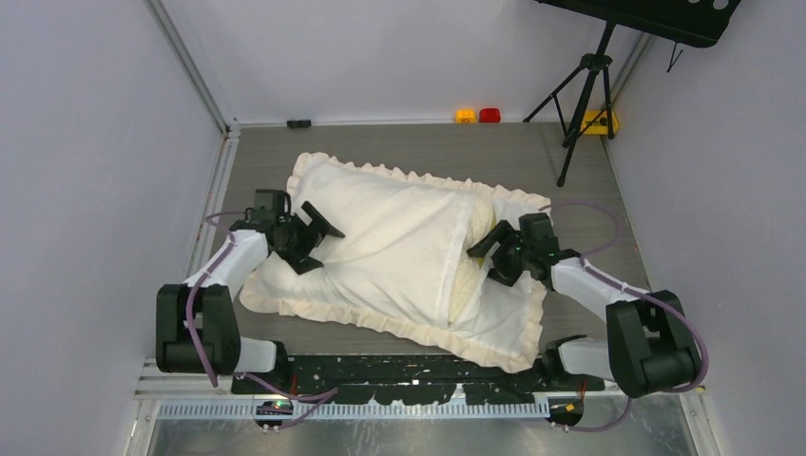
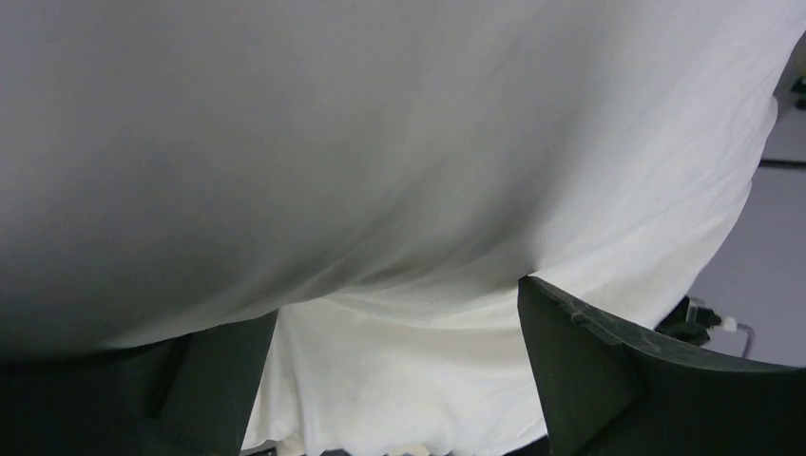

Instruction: Remove the pillowcase from the pillow

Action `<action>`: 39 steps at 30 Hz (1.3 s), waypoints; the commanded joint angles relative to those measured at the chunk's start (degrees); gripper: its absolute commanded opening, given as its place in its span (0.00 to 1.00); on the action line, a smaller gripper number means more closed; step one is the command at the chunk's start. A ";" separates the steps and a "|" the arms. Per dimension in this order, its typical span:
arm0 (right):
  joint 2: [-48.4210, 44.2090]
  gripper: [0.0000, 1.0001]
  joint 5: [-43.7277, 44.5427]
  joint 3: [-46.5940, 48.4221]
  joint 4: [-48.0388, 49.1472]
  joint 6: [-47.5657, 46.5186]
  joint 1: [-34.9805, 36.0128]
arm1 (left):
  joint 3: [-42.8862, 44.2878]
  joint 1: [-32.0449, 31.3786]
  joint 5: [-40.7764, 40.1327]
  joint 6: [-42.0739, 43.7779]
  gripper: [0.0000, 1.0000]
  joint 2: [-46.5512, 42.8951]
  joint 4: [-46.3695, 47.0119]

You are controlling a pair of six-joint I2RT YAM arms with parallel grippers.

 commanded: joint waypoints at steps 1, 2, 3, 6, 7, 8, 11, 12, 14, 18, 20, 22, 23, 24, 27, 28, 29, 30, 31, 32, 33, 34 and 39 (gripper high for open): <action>4.63 0.80 -0.25 7.33 12.40 0.92 11.76 | 7.51 2.20 -16.30 3.12 1.00 2.60 0.32; 6.51 0.80 -0.14 9.43 12.32 0.34 13.61 | 9.31 1.93 -17.30 4.17 1.00 2.30 -0.86; 7.70 0.80 -0.19 11.32 11.80 -0.30 14.83 | 11.12 0.80 -19.25 5.51 1.00 1.58 -2.12; 9.59 0.80 -0.56 15.55 10.09 -3.03 15.63 | 18.35 -9.48 -32.22 11.84 1.00 0.03 -8.22; 9.54 0.80 0.18 16.54 8.87 -4.32 15.63 | 20.63 -14.13 -36.46 14.40 1.00 0.21 -11.43; 9.26 0.80 1.42 17.49 7.10 -5.79 15.58 | 22.49 -19.14 -38.35 15.85 1.00 0.52 -13.05; 7.60 0.79 4.44 18.79 1.49 -8.73 15.53 | 26.04 -26.58 -37.23 18.29 1.00 1.47 -16.31; 6.76 0.77 5.16 18.52 0.52 -9.10 15.56 | 26.54 -28.48 -34.94 19.59 1.00 1.63 -16.42; 4.41 0.67 5.93 16.91 -1.32 -9.34 15.56 | 26.63 -32.12 -31.12 22.36 1.00 1.33 -15.38; -1.55 0.65 9.32 12.73 -4.61 -9.62 15.54 | 26.79 -39.73 -31.53 25.14 1.00 1.14 -13.28; -4.28 0.66 10.79 10.58 -5.42 -9.84 15.53 | 27.12 -42.23 -29.86 25.91 1.00 1.81 -11.98; -5.53 0.65 11.32 8.97 -5.57 -9.90 15.53 | 27.45 -44.11 -26.94 26.71 1.00 3.03 -10.36; -5.45 0.65 11.37 8.53 -5.63 -9.90 15.53 | 27.70 -45.25 -25.88 27.02 1.00 3.83 -9.67; -5.04 0.65 11.25 8.45 -5.94 -10.00 15.51 | 28.16 -46.02 -25.22 27.29 1.00 4.78 -9.32; -2.45 0.63 10.04 8.43 -6.27 -10.55 15.57 | 30.01 -48.05 -23.09 28.33 1.00 8.02 -9.21; -1.74 0.62 9.78 8.37 -6.26 -10.64 15.54 | 30.38 -48.74 -22.79 28.82 1.00 8.81 -8.85; -1.20 0.63 9.49 8.35 -6.00 -10.75 15.55 | 30.67 -49.35 -22.70 29.20 1.00 9.67 -8.61; -0.70 0.63 9.38 8.35 -5.78 -10.85 15.52 | 31.22 -49.87 -22.69 29.37 1.00 10.52 -8.53; -0.37 0.63 9.31 8.22 -5.61 -10.98 15.50 | 31.58 -50.14 -22.74 29.19 1.00 11.51 -8.66; -0.14 0.58 9.13 8.09 -5.28 -11.14 15.57 | 32.17 -50.26 -22.74 28.87 1.00 12.56 -9.03; 0.21 0.52 8.84 8.09 -5.01 -11.39 15.50 | 32.73 -50.35 -22.74 28.57 1.00 13.64 -9.57; 0.58 0.43 8.56 8.08 -5.01 -11.61 15.52 | 33.30 -50.44 -22.74 28.19 1.00 14.79 -10.34; 1.55 0.21 9.04 6.65 -6.44 -11.75 15.58 | 35.99 -50.45 -23.18 26.24 0.90 20.06 -13.49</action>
